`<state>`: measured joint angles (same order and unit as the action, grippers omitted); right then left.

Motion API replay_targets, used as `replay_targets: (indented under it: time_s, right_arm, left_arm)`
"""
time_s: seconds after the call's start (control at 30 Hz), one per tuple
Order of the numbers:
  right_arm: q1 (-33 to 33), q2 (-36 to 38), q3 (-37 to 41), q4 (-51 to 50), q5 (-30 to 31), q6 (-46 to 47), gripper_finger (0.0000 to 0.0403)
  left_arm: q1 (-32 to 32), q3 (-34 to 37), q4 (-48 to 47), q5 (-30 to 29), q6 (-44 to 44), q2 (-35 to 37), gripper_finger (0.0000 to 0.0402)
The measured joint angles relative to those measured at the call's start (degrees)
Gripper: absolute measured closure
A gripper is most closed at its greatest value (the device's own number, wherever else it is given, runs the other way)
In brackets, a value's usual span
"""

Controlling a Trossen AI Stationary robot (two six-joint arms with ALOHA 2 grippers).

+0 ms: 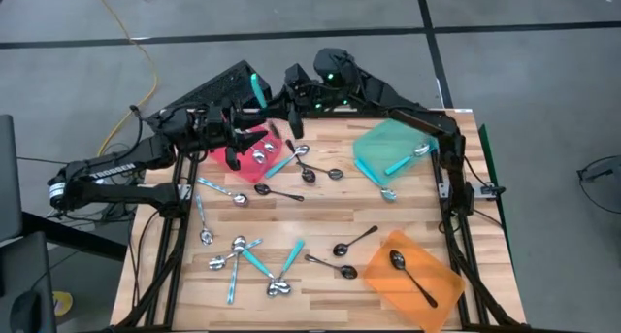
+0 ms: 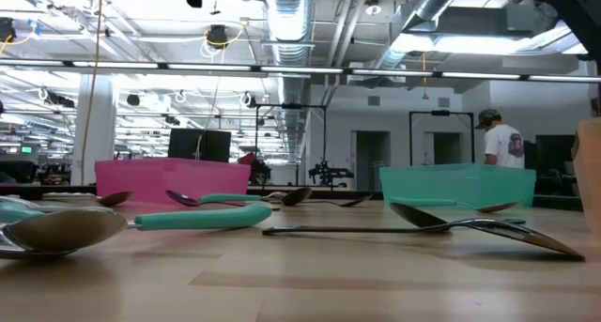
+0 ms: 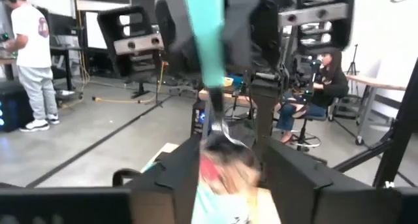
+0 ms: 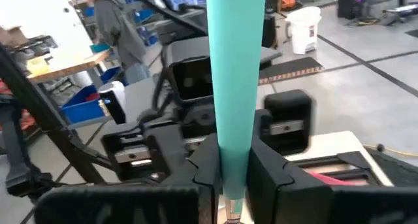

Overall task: Sort silverware by color (type)
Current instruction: Put the blue spoon into the blue bin

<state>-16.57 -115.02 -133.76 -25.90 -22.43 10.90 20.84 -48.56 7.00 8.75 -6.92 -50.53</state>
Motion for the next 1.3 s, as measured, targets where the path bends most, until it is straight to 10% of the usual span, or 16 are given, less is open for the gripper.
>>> replay_targets:
  time_s: [0.77,1.03,1.3]
  right_arm:
    - [-11.3,18.5,-0.1,-38.8,26.7,-17.3,0.0333]
    - [-13.2,17.9,0.2,-56.5,30.5,-38.1,0.0333]
    - [-15.9,16.9,10.4,-60.5,33.1,-40.1,0.0333]
  left_arm:
    - [0.0,0.0,-16.9,-17.5,-7.9,9.7,0.0215]
    - [0.0,0.0,-20.2,-18.5,-8.0,9.3,0.0215]
    - [0.0,0.0,-21.9,-18.5,-7.9,9.3,0.0215]
